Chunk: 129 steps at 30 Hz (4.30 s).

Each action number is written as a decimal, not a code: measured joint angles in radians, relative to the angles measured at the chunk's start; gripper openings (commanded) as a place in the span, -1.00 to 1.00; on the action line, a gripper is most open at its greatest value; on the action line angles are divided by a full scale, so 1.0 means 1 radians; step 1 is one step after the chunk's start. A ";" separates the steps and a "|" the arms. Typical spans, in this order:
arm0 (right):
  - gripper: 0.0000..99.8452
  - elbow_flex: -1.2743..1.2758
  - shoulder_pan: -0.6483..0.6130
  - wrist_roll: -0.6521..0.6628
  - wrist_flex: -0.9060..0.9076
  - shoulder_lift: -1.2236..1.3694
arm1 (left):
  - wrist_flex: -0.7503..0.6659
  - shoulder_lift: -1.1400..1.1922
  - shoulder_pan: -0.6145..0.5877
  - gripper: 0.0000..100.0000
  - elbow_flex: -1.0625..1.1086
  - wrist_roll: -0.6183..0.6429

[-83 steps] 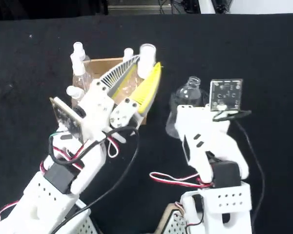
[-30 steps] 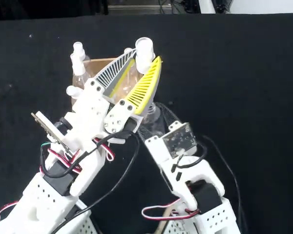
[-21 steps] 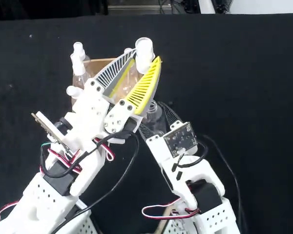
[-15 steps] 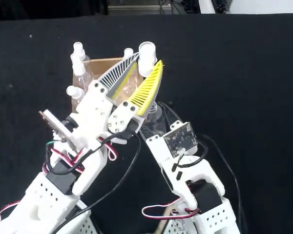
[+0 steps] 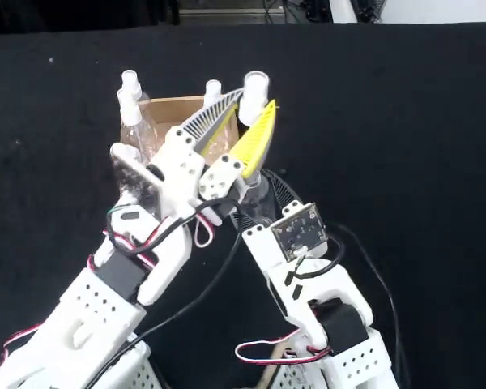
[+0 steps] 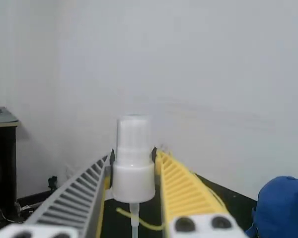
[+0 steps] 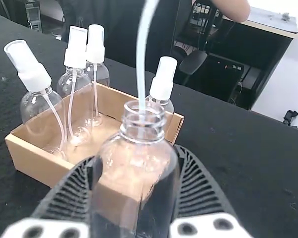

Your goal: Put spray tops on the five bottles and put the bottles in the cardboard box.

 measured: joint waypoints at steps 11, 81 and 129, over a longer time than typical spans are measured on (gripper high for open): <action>-0.98 0.000 0.000 0.002 0.000 0.000 | 0.212 -0.028 0.005 -0.93 0.000 0.003; -0.98 -0.313 0.035 -0.308 -0.784 0.941 | 0.341 -0.064 -1.043 -0.79 0.543 0.063; -0.98 -0.236 0.018 -0.178 -1.847 1.892 | 0.331 -0.064 -1.034 -0.79 0.563 0.063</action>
